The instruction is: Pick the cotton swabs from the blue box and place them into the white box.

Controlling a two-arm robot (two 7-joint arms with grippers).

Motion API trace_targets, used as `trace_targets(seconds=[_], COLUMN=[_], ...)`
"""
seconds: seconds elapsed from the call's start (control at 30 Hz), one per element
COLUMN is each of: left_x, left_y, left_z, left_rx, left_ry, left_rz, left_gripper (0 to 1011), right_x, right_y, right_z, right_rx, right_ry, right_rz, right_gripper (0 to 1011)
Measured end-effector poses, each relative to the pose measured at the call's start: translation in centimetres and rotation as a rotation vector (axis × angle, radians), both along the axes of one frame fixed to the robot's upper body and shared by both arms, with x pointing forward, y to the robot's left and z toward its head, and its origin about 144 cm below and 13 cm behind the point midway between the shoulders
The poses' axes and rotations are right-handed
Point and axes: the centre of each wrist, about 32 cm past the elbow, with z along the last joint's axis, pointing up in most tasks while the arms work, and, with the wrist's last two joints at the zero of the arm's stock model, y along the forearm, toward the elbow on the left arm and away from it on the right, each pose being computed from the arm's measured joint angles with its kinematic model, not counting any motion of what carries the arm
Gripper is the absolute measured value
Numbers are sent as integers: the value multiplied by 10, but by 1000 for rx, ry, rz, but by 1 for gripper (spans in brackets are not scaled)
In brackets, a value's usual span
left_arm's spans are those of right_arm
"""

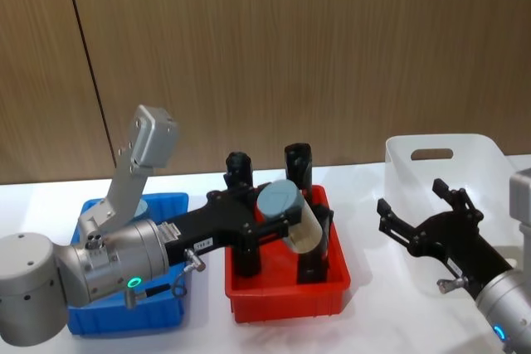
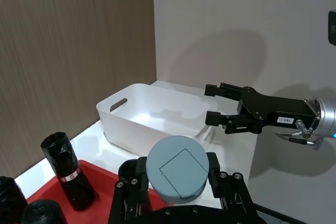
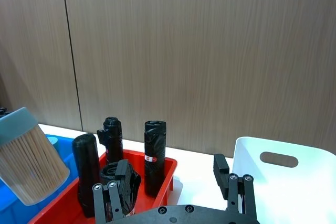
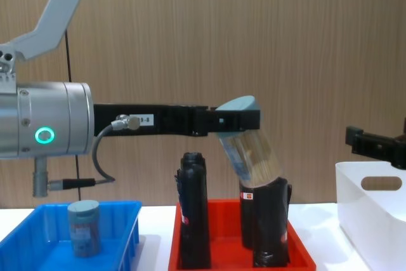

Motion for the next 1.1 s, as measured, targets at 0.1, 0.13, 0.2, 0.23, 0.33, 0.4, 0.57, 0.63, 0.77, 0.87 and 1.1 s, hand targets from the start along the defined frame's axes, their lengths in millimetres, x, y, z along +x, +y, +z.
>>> trace_targets(seconds=[0.1, 0.13, 0.2, 0.23, 0.33, 0.4, 0.57, 0.63, 0.77, 0.87, 1.1], left_x=[1, 1, 1, 1, 2, 2, 2, 2, 2, 3, 3], left_y=[0, 0, -1, -1, -1, -1, -1, -1, -1, -1, -1], left_z=[0, 0, 0, 0, 0, 0, 0, 0, 0, 0, 0], left_rx=[4, 5, 8, 9, 12, 13, 16, 17, 19, 19, 20], left_ry=[-4, -4, -7, -7, -9, -10, -13, -13, -14, -14, -15], left_rz=[-10, -12, -19, -21, -27, -31, -36, -38, -41, -42, -45], left_gripper=[669, 669, 669, 669, 669, 669, 669, 669, 669, 669, 669], right_x=[0, 0, 0, 0, 0, 0, 2, 2, 4, 5, 9], right_y=[0, 0, 0, 0, 0, -1, -4, -5, -10, -13, -22], right_z=[0, 0, 0, 0, 0, 1, 4, 5, 9, 12, 21], right_rx=[0, 0, 0, 0, -1, -1, -2, -3, -6, -7, -15], right_ry=[0, 0, 0, 0, 0, 1, 6, 7, 13, 19, 34], right_rz=[0, 0, 0, 1, 4, 9, 46, 57, 96, 130, 220], right_gripper=[1002, 1002, 1002, 1002, 1002, 1002, 1002, 1002, 1002, 1002, 1002])
